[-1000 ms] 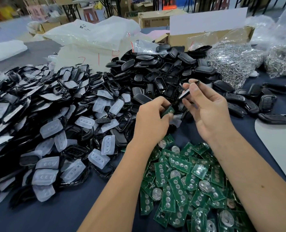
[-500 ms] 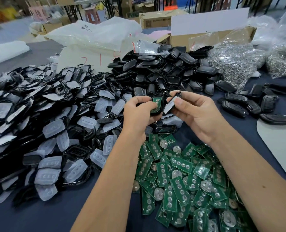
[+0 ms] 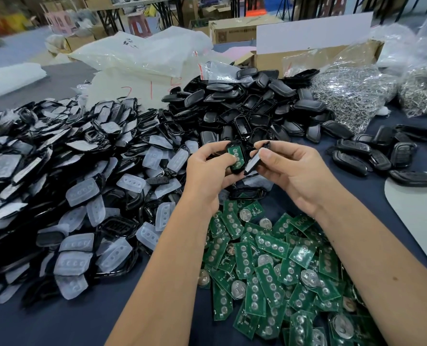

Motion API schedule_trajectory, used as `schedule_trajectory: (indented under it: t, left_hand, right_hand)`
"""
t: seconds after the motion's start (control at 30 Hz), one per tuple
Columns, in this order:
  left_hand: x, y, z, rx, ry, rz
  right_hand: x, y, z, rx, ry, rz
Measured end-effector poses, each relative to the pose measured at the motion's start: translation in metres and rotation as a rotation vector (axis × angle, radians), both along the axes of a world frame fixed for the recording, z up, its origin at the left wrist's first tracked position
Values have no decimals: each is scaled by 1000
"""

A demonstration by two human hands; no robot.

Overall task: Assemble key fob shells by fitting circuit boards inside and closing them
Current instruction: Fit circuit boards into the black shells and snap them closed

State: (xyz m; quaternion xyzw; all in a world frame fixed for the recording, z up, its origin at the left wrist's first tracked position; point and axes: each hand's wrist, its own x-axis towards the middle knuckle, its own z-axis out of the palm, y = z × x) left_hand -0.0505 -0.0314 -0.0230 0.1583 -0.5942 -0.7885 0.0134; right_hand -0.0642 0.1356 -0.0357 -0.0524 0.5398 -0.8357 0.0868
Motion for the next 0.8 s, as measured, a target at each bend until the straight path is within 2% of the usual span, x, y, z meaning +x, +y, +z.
schedule_trajectory:
  t: [0.17,0.33,0.4,0.67,0.8]
  left_hand:
    - [2,1,0,-115,110,-5]
    - [5,10,-4,-585,325,31]
    - [6,14,-6,-681,405,25]
    - [9,21,-4,-831,536,-72]
    - [11,21,-4,-833,530,-92]
  right_hand:
    - [-1,-1,-1,66,17,-81]
    - [-3,0,-5,125,36,-161]
    - [-3,-1,-6,144,38,-194]
    - [-4,1,-4,184,30,-278]
    - [-6,2,-6,249,65,-335]
